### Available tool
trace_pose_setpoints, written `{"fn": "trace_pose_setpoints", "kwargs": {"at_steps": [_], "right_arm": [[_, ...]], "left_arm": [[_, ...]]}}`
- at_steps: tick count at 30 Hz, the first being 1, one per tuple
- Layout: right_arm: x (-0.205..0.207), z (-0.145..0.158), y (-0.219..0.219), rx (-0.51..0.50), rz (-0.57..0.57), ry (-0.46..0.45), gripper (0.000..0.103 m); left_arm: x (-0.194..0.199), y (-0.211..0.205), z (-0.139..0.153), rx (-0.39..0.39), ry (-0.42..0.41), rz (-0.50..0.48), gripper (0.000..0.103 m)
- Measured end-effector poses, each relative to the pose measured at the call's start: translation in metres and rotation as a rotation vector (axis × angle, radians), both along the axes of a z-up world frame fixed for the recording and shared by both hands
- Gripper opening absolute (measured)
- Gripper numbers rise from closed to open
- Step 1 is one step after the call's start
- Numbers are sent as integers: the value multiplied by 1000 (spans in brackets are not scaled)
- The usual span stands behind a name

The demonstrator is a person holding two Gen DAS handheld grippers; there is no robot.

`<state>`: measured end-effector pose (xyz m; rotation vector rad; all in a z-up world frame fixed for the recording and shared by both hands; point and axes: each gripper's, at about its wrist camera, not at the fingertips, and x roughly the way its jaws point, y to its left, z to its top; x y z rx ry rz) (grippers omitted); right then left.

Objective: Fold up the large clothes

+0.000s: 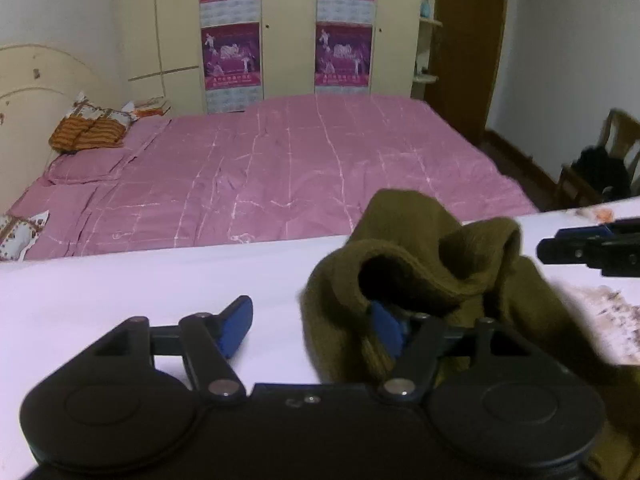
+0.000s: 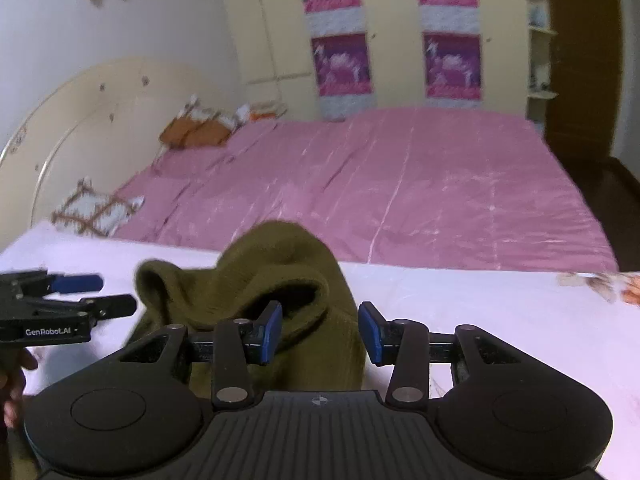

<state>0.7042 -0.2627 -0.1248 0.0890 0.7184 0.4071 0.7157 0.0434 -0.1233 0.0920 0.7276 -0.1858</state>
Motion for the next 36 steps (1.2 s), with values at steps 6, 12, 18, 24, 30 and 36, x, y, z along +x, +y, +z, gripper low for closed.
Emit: {"fn": "trace_pose_setpoints", "kwargs": {"at_steps": [6,12,18,24,30,36], "right_arm": [[22,-29,18,-38,72,-44,43],[19,-42,19,-46,72,-88,5],[-11,-8,-7,-18,42,-162,4],[-93,41,-20,-51,90,-244,4],[-202,62,-12,-109,124,-294,4],[-304,54,-6,-122,93,-270,4]], "left_arm": [[22,-4,-12,36,16,3,52],[28,4,-16,-21,28,-3,12],[-10,15,16,-113,-61,-37,11],[-90,36,49,-189,-141,-82,11],[-181,47,54,-164,-167,-137,11],[-261,61,57,-112,-203,-178,11]]}}
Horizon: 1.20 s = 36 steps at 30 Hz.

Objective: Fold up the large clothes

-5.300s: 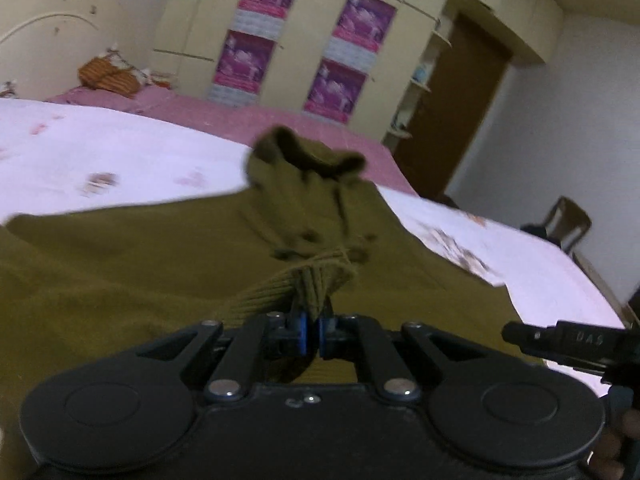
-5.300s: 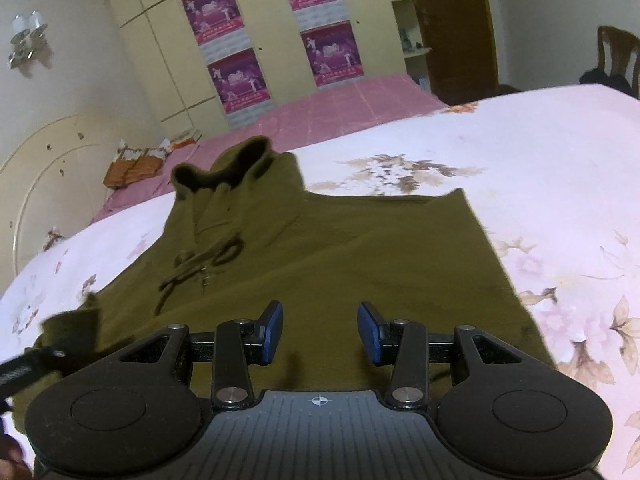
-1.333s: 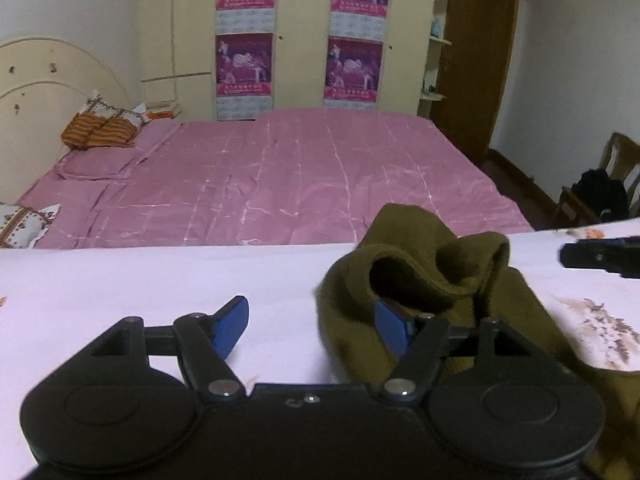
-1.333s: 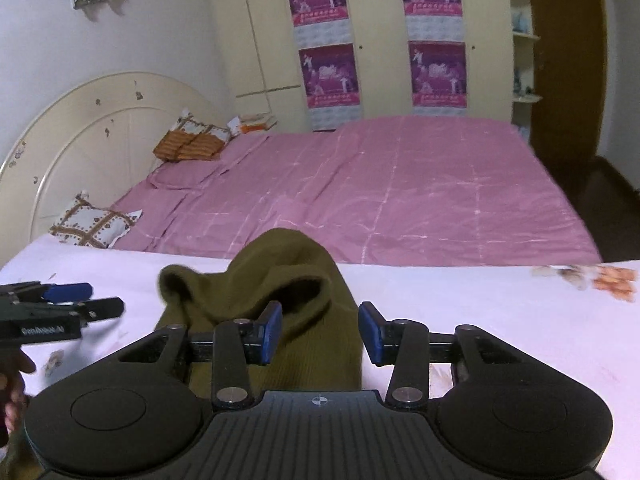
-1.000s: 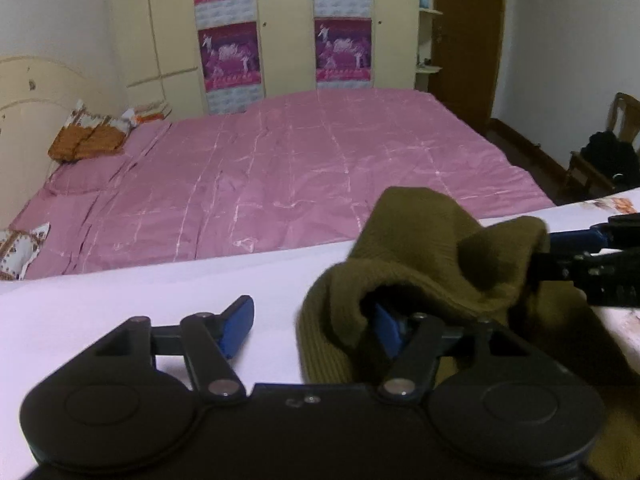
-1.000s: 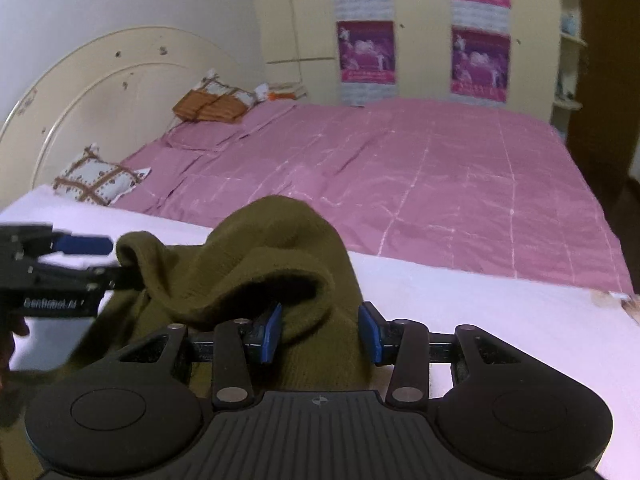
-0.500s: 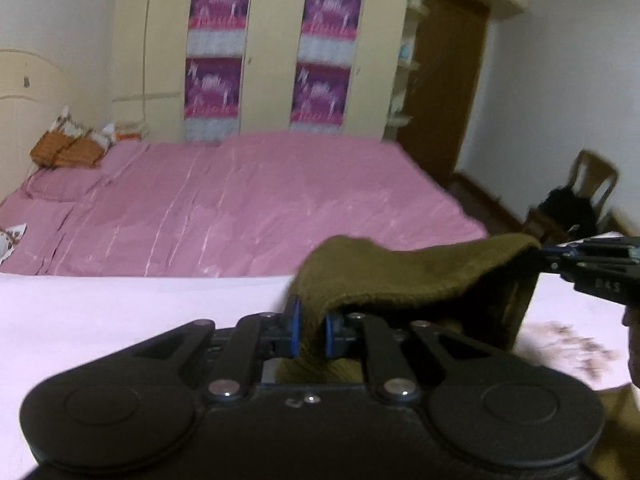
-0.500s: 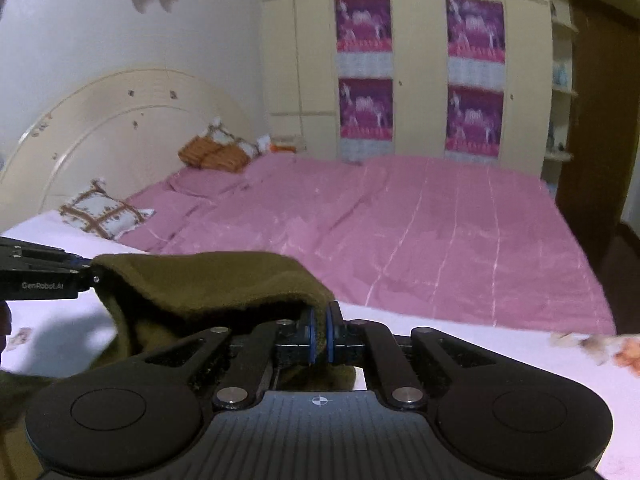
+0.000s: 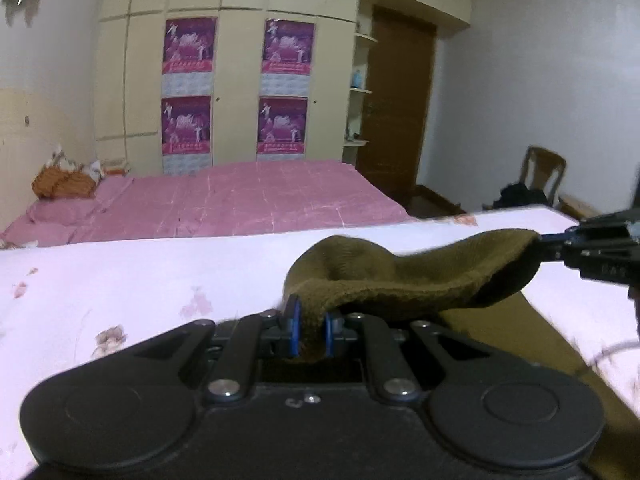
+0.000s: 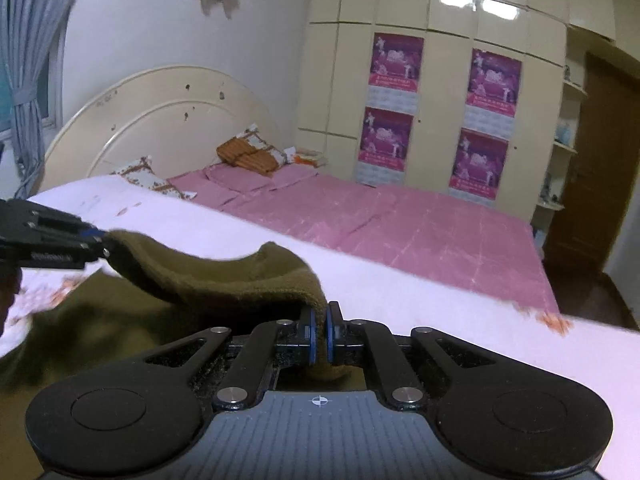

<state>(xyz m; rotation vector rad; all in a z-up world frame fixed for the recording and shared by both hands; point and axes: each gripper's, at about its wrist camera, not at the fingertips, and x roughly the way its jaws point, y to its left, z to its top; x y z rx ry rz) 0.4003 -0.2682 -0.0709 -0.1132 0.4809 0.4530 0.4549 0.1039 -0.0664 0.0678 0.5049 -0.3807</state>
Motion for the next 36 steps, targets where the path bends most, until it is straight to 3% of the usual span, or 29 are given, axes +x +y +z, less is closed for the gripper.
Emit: {"fn": "trace_pose_setpoints", "kwargs": {"at_steps": [2,7,8,10,11,12,14,16,19,20,21,22,23,25,27,28,29,31,32,33,36], "right_arm": [[-28,-11,1,0,-16,30,4],[-77,-47,6,-13,-32,113,5],[-83,-55,8,-23,-44,120,5],[-90,-74,13,-63,-44,172,5],[-96,-82,14,-102,-43,218,5],[-106,-85,9,-106,-37,229,5],[-122,-78,-6,-62,-59,240,5],[-124,-67,-19,6,-98,254,5],[-99,-53,-22,116,-145,280,6],[-89,-49,-19,140,-147,279,11],[-79,-43,-16,152,-146,264,39],[-70,-39,-12,159,-146,243,58],[-59,-35,-7,167,-137,225,69],[-36,-29,-1,195,-103,246,68],[-21,-27,4,194,-64,264,48],[-11,-29,10,178,-52,288,47],[-2,-34,10,170,-48,318,47],[13,-44,14,157,-28,375,34],[15,-49,14,149,-12,394,11],[17,-52,13,142,8,405,3],[4,-44,10,117,48,351,3]], "left_arm": [[-21,1,-5,27,-8,-21,11],[-41,0,-33,35,65,-40,11],[-42,0,-41,40,89,-43,16],[-46,1,-58,98,157,-40,39],[-54,3,-65,135,176,-38,55],[-63,9,-69,147,172,-35,61],[-73,27,-67,109,188,-23,62],[-70,41,-59,18,200,17,62],[-43,37,-51,-108,211,63,61],[-32,29,-46,-117,195,59,61],[-22,20,-41,-107,170,46,61],[-13,7,-38,-95,154,35,61],[-5,1,-36,-92,150,17,60],[18,-16,-37,-61,160,4,57],[35,-27,-43,-44,193,-11,54],[38,-33,-50,-29,225,-15,52],[39,-35,-60,-7,258,-17,47],[39,-35,-72,12,286,-28,32],[36,-34,-73,7,270,-37,20],[32,-32,-72,-1,247,-42,15],[12,-26,-63,-43,156,-74,13]]}}
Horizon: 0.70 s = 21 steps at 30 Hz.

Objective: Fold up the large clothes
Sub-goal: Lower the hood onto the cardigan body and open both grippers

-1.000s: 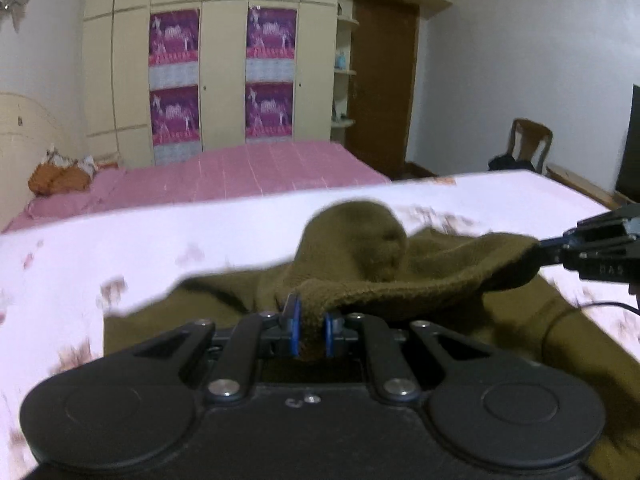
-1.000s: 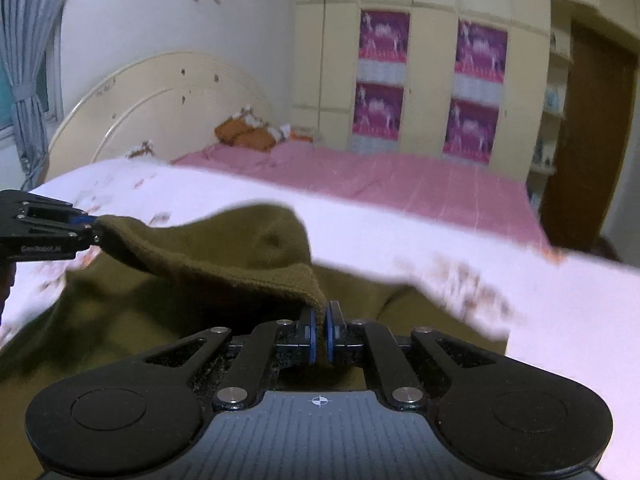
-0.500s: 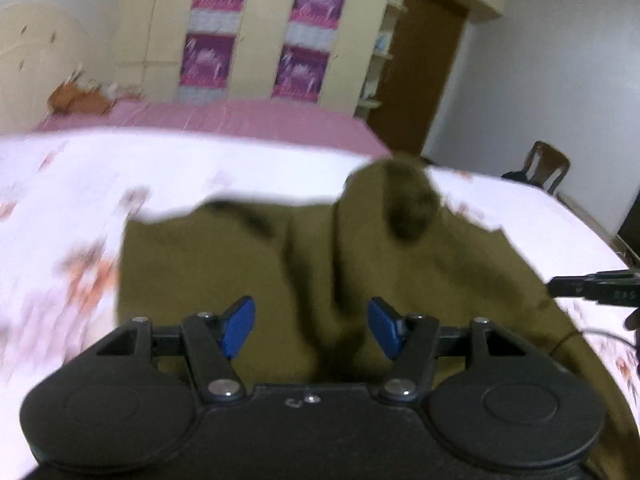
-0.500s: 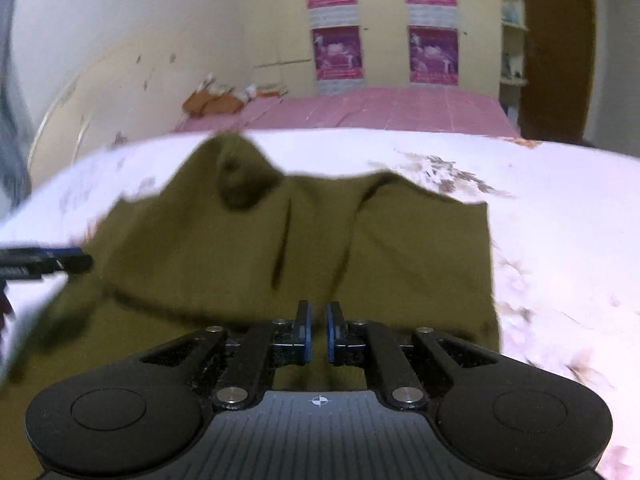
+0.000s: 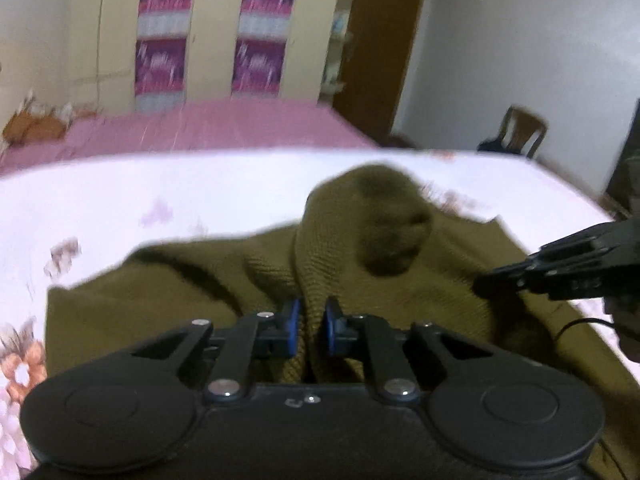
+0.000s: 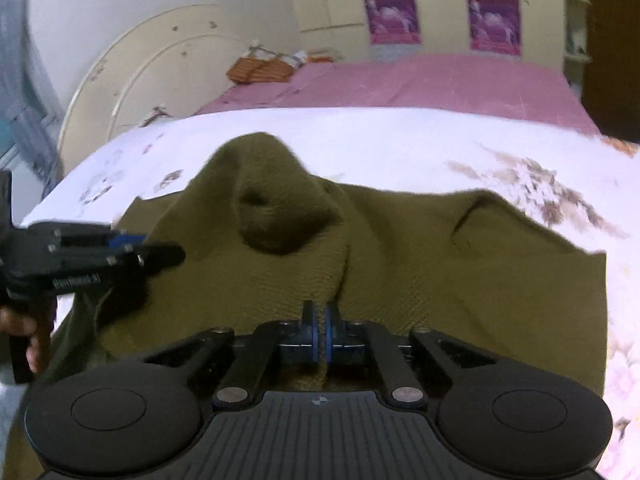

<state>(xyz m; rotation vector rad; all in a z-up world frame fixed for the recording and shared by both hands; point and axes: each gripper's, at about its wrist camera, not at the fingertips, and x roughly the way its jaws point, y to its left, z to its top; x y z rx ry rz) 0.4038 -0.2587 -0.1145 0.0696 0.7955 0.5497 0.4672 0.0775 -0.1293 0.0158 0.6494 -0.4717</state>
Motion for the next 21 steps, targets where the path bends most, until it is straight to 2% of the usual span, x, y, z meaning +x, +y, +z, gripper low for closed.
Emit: {"fn": "trace_pose_setpoints", "kwargs": {"at_steps": [2,3,6,9,10,12,14,16,19,20,21], "right_arm": [[-18,5,-5,-16,16,-43,3],[-26,2,-5,-34,32,-45,2],[-42,-28,-1,-126,64,4,3],[-47,-31,-5,-91,11,-3,3],[-50,-25,-6,-98,-3,-15,3],[-58,-5,-12,-111,-26,-63,3],[-62,14,-23,-90,-54,-97,3],[-66,32,-34,-56,-84,-118,3],[-56,41,-39,-14,-116,-72,6],[-49,41,-37,-1,-125,-60,35],[-44,43,-29,3,-120,-73,67]], "left_arm": [[-14,1,2,-2,-35,-30,9],[-16,1,-3,2,-15,-40,7],[-18,-7,-30,94,79,-44,6],[-23,0,-31,59,84,-9,6],[-24,0,-27,67,76,1,8],[-29,4,-16,60,55,18,33],[-39,9,-1,46,1,32,40],[-41,13,13,-1,-17,38,40],[-29,7,19,-70,7,29,40],[-23,5,19,-84,18,28,42],[-18,1,17,-90,28,33,49]]}}
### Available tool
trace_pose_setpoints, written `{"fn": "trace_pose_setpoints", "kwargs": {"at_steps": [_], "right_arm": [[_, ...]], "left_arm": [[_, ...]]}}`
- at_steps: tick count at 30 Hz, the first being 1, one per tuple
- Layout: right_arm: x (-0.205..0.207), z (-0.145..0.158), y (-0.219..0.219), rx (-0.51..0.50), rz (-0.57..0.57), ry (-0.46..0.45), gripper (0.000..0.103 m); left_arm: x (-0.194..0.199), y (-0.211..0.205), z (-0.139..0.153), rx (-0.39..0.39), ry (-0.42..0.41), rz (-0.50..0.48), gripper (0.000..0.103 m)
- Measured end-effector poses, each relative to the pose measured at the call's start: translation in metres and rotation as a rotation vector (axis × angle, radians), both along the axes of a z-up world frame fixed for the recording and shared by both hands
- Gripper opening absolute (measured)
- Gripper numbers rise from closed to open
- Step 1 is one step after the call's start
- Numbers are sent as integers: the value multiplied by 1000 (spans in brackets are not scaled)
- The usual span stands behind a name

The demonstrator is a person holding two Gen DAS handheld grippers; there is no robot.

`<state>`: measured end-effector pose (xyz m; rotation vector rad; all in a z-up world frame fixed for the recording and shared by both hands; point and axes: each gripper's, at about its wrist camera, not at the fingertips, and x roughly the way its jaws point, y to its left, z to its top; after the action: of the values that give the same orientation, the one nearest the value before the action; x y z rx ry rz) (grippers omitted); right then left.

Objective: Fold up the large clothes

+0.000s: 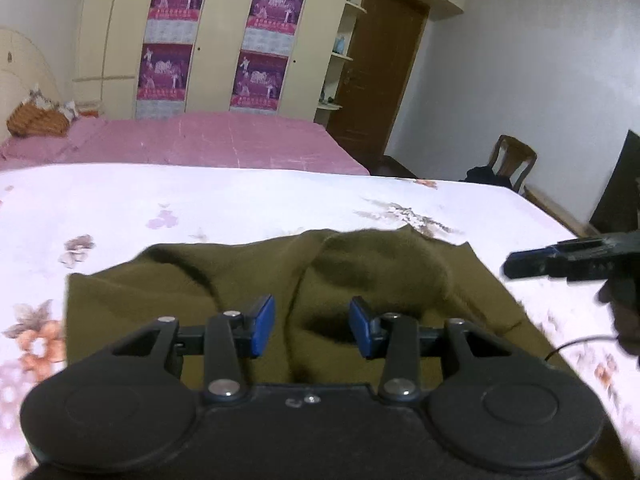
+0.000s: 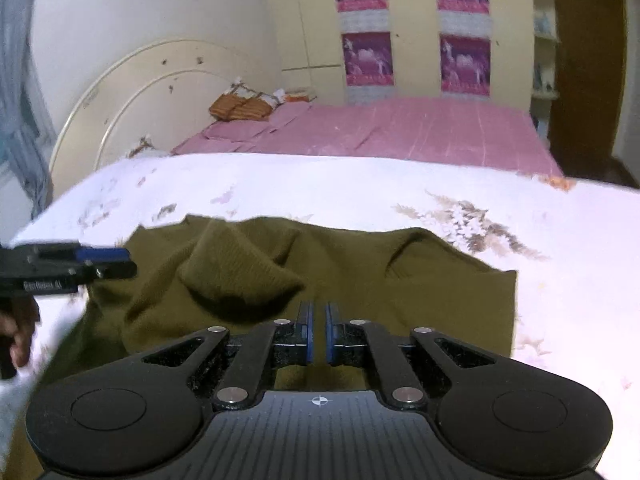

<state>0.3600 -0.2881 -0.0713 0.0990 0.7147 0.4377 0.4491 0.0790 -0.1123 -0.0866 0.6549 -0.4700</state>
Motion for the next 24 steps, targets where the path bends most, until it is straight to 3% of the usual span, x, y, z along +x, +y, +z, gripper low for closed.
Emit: {"fn": "trace_pose_setpoints", "kwargs": {"at_steps": [4,5,8,9,10,11,12,15,19,22,24], "right_arm": [[23,-2,28,22,80,-15,67],[25,-4,36,-2,106,-22,61],[31,-15,53,-71,158,-47,60],[35,-19,59,-86,170,-43,58],[39,-23,63,-87,185,-30,48],[44,-26,66,-74,210,-3,12],[45,-28,66,-69,217,12,2],[29,-17,67,-74,246,-39,2],[-15,-9,63,-76,286,-63,2],[-44,-30,68,-121,308,-28,2],[-54,-57,74,-185,312,29,2]], "left_arm": [[14,-18,0,-28,17,-3,52],[15,-20,0,-38,22,-22,52],[24,-34,-8,13,56,-52,55],[30,-35,-13,-5,86,-59,51],[36,-36,-18,-33,111,-68,44],[40,-36,-22,-59,134,-83,20],[42,-36,-25,-78,152,-96,3],[22,-37,-13,-99,81,-123,5],[-22,-38,1,-67,-3,-164,1],[-47,-40,-10,-6,2,-173,1],[-53,-37,-35,30,79,-176,1]]}}
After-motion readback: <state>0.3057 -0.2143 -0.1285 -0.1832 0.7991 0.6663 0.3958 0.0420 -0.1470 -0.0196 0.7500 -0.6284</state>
